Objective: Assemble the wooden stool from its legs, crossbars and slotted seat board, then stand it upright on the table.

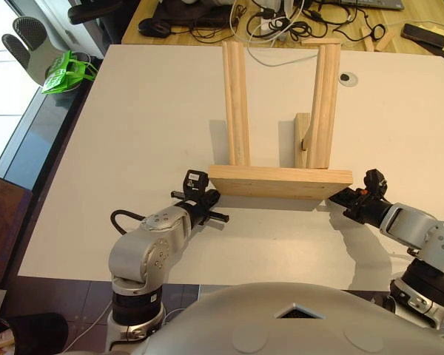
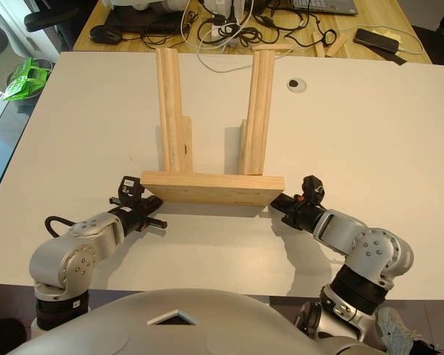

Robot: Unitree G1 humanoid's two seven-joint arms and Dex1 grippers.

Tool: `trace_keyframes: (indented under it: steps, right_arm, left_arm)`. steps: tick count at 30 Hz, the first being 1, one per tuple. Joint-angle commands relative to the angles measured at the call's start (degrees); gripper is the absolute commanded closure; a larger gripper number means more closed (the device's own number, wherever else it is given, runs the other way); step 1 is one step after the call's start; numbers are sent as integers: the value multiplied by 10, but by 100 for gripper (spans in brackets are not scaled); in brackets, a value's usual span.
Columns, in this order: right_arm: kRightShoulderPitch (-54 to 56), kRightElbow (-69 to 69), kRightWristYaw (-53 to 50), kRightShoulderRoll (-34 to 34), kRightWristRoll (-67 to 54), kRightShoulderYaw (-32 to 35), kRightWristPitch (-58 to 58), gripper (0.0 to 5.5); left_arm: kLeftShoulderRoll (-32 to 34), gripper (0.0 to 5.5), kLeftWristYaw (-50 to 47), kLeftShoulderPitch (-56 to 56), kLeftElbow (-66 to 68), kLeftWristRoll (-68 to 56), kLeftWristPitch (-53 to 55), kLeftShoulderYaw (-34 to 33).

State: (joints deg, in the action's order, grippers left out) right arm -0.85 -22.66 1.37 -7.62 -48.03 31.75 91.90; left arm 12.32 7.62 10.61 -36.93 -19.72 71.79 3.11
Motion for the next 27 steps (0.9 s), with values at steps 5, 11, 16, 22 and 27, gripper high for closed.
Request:
trace_keyframes:
  steps: [5,11,16,22,27]
  right_arm:
    - [-9,-5,-33,15,-33,-20,6,550]
    - [-19,-13,-18,15,-77,-30,6,550]
    - [-16,-9,-8,6,-87,-34,6,550]
    - [-3,-11,27,-12,-116,-42,6,550]
    - [21,-7,67,-24,-118,-39,0,550]
  left_arm:
    - [-16,547,0,8,3,-9,24,1]
    - [-43,547,23,12,-5,-38,28,-26]
    - [-52,547,50,-2,-10,-68,35,-48]
    - [-42,547,81,-24,5,-95,32,-78]
    - [-41,547,101,-58,30,-108,13,-102]
